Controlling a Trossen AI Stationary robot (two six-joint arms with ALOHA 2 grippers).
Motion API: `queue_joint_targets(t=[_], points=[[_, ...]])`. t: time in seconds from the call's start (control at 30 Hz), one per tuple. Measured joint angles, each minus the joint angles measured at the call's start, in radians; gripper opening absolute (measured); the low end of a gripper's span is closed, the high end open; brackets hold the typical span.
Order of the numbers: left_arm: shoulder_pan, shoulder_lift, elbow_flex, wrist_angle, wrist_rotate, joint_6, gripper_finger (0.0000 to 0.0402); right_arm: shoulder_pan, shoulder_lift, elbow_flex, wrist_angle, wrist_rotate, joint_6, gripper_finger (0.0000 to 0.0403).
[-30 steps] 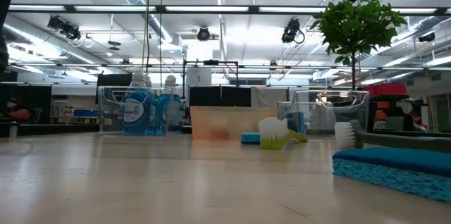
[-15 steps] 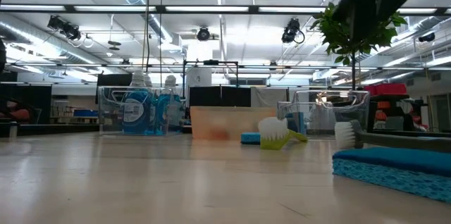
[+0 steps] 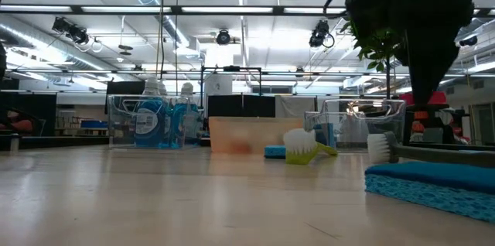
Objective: Pick & Place Kitchen Sink Supplies
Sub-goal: Put the gray dish brush into the orange bin
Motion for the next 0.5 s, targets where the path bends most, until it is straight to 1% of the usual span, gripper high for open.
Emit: queue_joint_targets(t=[0.2,0.37,0.5], points=[[0.0,0.0,0.0,0.0,0.0,0.0,0.0209,0.0,0.073,0.0,-0.001,0.032,0.139,0.0217],[0.0,0.0,0.0,-0.007,0.009,0.028,0.0209,-0.002,0.128,0.0,-0.012,0.033,0.199,0.0217],[0.0,-0.016,0.0,-0.101,0.006,0.046,0.0209,-0.002,0.154,0.0,-0.021,0.032,0.216,0.0217]])
